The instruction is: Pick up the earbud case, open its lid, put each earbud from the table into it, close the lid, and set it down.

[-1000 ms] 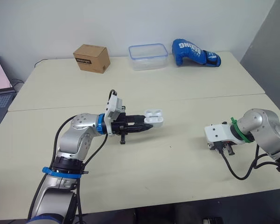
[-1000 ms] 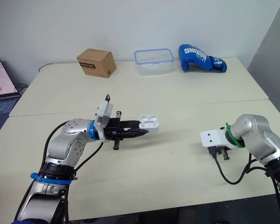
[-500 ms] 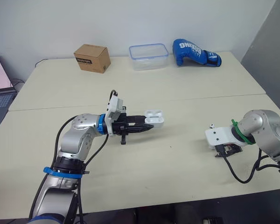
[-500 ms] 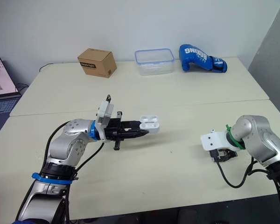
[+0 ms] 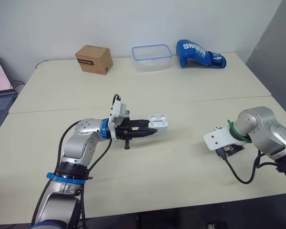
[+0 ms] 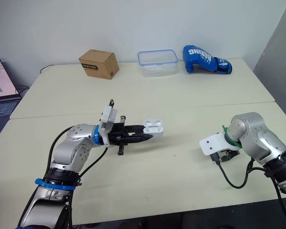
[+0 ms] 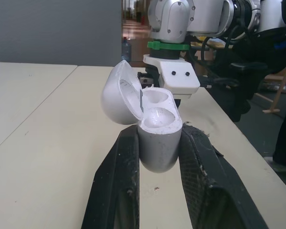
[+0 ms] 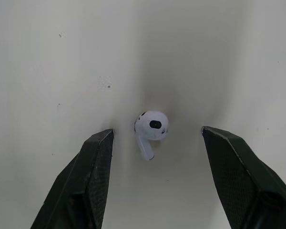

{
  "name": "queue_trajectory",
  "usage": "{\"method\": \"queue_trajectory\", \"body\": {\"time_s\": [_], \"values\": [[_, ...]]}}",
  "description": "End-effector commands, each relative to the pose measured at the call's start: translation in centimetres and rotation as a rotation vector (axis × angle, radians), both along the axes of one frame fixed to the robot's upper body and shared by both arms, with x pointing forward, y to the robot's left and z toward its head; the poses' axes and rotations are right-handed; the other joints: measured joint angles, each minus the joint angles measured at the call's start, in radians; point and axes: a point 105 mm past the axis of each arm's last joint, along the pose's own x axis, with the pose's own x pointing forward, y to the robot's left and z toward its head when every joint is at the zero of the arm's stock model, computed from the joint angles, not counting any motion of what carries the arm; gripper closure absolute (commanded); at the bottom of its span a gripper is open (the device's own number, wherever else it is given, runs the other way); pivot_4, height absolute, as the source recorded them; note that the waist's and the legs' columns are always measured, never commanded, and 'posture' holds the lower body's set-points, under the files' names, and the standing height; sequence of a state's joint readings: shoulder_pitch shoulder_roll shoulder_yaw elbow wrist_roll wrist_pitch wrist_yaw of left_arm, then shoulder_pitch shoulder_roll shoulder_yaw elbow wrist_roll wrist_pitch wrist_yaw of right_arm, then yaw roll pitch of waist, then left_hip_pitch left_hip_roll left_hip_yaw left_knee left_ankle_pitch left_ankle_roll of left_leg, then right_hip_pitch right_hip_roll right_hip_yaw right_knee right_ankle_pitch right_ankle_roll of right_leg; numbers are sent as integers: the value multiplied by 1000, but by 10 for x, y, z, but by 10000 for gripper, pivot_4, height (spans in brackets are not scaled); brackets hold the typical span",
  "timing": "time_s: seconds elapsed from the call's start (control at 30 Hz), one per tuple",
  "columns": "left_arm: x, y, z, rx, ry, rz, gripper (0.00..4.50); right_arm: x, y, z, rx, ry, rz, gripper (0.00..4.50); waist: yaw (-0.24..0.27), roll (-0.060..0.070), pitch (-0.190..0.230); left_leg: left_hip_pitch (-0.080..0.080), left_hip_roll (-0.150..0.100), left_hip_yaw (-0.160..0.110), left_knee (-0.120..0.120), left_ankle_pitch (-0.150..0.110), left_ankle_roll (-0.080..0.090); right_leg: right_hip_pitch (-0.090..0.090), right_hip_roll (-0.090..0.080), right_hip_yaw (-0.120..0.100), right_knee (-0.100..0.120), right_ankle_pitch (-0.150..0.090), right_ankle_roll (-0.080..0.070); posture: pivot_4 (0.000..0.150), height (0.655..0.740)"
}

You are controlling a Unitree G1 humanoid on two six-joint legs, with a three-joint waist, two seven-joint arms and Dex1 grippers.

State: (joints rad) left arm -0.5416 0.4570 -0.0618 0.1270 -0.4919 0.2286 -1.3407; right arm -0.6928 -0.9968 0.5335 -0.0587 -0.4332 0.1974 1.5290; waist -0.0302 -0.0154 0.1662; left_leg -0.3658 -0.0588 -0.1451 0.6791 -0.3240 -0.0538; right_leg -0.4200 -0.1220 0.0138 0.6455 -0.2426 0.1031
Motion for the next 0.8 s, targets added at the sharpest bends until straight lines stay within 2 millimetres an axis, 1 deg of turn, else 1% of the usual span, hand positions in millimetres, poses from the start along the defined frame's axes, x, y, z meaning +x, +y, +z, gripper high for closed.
{"method": "queue_trajectory", "body": {"time_s": [0.03, 0.17, 0.4, 0.47, 0.8], "values": [[0, 1, 5, -15, -36, 3, 37152, -5, 3, 5, -27, 17, 28, 14554, 0, 0, 0, 0, 0, 0, 0, 0, 0, 0, 0, 0, 0, 0, 0, 1500, 7307], [1, 1, 3, -17, -37, 5, 37152, -4, 2, 4, -36, 10, 19, 14554, 0, 0, 0, 0, 0, 0, 0, 0, 0, 0, 0, 0, 0, 0, 0, 1500, 7307], [3, 2, 2, -16, -40, 8, 37152, -10, 6, 4, -30, 31, 12, 14554, 0, 0, 0, 0, 0, 0, 0, 0, 0, 0, 0, 0, 0, 0, 0, 1500, 7307], [3, 2, 2, -16, -41, 8, 37152, -11, 7, 4, -27, 34, 10, 18144, 0, 0, 0, 0, 0, 0, 0, 0, 0, 0, 0, 0, 0, 0, 0, 1500, 7307], [3, 1, 3, -21, -44, 12, 37152, -10, 11, 2, -41, 31, 4, 18144, 0, 0, 0, 0, 0, 0, 0, 0, 0, 0, 0, 0, 0, 0, 0, 1500, 7307]]}}
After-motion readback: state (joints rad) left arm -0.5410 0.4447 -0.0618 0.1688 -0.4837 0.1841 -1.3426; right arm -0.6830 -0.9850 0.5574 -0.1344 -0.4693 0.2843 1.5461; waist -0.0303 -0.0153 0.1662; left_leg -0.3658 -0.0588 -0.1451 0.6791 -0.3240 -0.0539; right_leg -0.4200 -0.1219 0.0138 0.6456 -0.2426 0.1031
